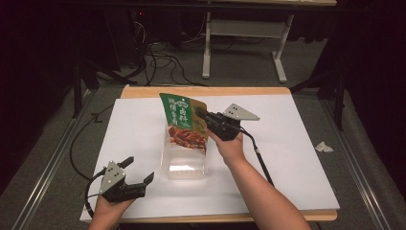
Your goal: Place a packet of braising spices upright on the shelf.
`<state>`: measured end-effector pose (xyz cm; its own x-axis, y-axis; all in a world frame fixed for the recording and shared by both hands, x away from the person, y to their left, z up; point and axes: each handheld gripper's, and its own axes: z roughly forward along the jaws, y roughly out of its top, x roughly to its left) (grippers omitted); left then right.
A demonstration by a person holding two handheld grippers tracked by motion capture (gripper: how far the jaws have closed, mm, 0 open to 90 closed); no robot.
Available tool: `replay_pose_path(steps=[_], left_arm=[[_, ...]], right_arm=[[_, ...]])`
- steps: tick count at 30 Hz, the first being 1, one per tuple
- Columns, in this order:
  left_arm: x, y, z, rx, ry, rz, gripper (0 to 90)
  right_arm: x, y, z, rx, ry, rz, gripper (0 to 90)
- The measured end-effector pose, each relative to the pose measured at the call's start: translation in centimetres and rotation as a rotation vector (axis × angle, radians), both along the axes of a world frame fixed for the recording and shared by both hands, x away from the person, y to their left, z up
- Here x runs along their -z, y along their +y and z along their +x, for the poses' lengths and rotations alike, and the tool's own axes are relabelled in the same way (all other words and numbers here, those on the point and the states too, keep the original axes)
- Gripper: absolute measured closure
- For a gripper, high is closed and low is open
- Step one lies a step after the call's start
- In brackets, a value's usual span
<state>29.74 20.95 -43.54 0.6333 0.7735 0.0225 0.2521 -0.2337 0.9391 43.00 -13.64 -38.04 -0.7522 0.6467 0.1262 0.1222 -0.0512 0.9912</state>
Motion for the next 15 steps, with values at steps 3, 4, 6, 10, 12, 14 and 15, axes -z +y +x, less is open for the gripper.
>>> replay_pose_path(steps=[3, 4, 6, 10, 12, 14, 15], left_arm=[[0.02, 0.02, 0.03, -0.001, 0.001, 0.000, 12.1], [0.04, 0.00, 0.05, 0.000, 0.002, 0.000, 12.1], [0.08, -0.06, 0.06, 0.001, 0.003, 0.003, 12.1], [0.01, -0.12, 0.01, 0.006, 0.001, 0.008, 12.1], [0.01, -0.13, 0.03, 0.007, 0.001, 0.009, 12.1], [0.03, -0.08, 0.07, 0.006, 0.001, 0.006, 12.1], [0.04, -0.07, 0.08, 0.006, 0.001, 0.005, 12.1]], right_arm=[[0.08, -0.24, -0.10, 0.002, 0.001, -0.001, 90.0], [0.08, -0.26, -0.15, 0.000, -0.003, -0.003, 90.0], [0.18, -0.30, -0.48, -0.001, -0.010, -0.009, 90.0], [0.26, -0.28, -0.64, -0.002, -0.011, -0.008, 89.7], [0.15, -0.23, -0.65, 0.003, -0.004, -0.018, 85.9], [-0.11, -0.19, -0.58, -0.005, 0.008, -0.034, 71.8], [-0.31, -0.47, -0.61, -0.012, 0.029, -0.041, 55.1]])
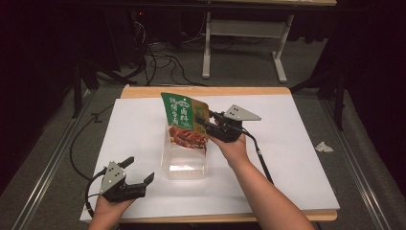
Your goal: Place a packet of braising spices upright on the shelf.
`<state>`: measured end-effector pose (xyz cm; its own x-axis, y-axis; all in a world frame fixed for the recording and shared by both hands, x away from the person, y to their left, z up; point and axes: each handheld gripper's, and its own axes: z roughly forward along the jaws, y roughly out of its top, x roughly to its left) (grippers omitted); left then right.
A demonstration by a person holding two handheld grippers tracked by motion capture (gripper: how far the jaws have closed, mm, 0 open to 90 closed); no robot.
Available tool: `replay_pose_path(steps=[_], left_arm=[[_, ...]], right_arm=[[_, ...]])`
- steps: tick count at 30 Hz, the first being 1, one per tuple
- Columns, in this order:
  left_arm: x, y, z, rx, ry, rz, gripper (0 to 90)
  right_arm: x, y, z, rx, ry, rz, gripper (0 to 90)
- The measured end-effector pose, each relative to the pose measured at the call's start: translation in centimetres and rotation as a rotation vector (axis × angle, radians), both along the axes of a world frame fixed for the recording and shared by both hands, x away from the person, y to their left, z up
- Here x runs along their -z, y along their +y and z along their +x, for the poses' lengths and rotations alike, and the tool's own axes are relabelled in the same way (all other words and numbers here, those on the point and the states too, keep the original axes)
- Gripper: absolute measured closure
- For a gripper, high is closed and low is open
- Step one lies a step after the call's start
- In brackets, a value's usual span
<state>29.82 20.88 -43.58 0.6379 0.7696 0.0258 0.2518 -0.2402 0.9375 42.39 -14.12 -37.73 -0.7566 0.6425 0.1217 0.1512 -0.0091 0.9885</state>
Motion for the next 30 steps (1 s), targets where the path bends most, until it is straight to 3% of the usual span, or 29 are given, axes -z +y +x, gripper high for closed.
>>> replay_pose_path(steps=[2, 3, 4, 9, 11, 12, 16, 17, 18, 22, 26, 27, 28, 30], left_arm=[[0.0, 0.1, 0.0, 0.000, 0.001, 0.002, 12.1], [0.0, 0.1, 0.1, 0.000, 0.002, 0.004, 12.1], [0.0, 0.1, 0.1, 0.000, 0.003, 0.003, 12.1], [0.0, -0.1, 0.0, 0.005, 0.008, 0.009, 12.1], [0.0, -0.2, 0.1, 0.005, 0.009, 0.012, 12.1], [0.1, -0.2, 0.1, 0.004, 0.010, 0.012, 12.1], [0.2, -0.2, 0.2, -0.001, 0.022, 0.013, 12.1], [0.3, -0.3, 0.2, -0.004, 0.026, 0.015, 12.0], [0.3, -0.3, 0.2, -0.004, 0.026, 0.015, 12.0], [0.3, -0.3, 0.2, -0.002, 0.034, 0.021, 12.0], [0.3, -0.5, 0.2, 0.007, 0.045, 0.014, 11.9], [0.3, -0.5, 0.2, 0.009, 0.046, 0.016, 11.9], [0.3, -0.6, 0.2, 0.012, 0.046, 0.019, 11.9], [0.3, -0.8, 0.2, 0.019, 0.046, 0.034, 11.9]], right_arm=[[-0.1, -0.6, 0.0, -0.007, 0.040, -0.007, 43.4], [-0.1, -0.6, 0.0, -0.007, 0.040, -0.007, 43.4], [-0.1, -1.5, -0.2, -0.007, 0.052, -0.020, 35.1], [-0.2, -3.9, -0.9, 0.020, 0.077, -0.028, 24.5], [-0.2, -5.8, -2.0, 0.074, 0.076, -0.057, 17.7], [-0.2, -5.8, -2.0, 0.074, 0.076, -0.057, 17.7], [-0.2, -9.0, -3.5, 0.140, 0.058, -0.105, 15.0], [-0.2, -10.3, -4.3, 0.161, 0.067, -0.114, 14.4], [-0.2, -10.3, -4.3, 0.161, 0.067, -0.114, 14.4], [0.5, -13.4, -6.2, 0.204, 0.077, -0.133, 13.5], [2.0, -16.2, -8.6, 0.255, 0.105, -0.154, 11.9], [3.2, -17.5, -9.9, 0.272, 0.118, -0.163, 9.8], [3.2, -17.5, -9.9, 0.272, 0.118, -0.163, 9.8], [4.8, -18.5, -11.2, 0.300, 0.122, -0.166, 9.7]])
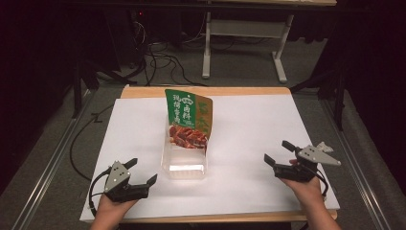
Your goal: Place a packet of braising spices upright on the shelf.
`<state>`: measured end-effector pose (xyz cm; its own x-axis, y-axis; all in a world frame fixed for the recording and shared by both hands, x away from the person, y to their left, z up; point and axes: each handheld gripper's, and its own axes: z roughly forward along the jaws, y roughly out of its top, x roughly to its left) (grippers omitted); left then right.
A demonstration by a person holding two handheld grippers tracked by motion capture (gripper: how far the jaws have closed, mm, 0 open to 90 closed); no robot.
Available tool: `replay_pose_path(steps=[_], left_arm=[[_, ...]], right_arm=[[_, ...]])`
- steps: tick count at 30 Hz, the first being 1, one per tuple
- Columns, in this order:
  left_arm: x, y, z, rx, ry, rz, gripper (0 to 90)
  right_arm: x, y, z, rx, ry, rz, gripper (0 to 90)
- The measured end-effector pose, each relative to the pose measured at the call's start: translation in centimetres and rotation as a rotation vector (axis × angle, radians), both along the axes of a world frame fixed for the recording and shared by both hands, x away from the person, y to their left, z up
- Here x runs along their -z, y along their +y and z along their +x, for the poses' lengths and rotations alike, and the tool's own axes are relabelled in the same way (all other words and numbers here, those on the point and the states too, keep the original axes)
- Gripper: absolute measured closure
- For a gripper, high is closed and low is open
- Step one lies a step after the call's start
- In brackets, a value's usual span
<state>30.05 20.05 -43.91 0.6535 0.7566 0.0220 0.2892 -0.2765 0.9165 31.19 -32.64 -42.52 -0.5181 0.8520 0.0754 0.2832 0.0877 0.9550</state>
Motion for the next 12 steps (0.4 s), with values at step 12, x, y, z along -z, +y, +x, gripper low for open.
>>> replay_pose_path(steps=[12], left_arm=[[0.21, -0.54, 0.22, 0.008, 0.008, 0.023, 11.8]], right_arm=[[0.61, -0.25, -0.49, -0.019, 0.002, -0.024, 9.5]])
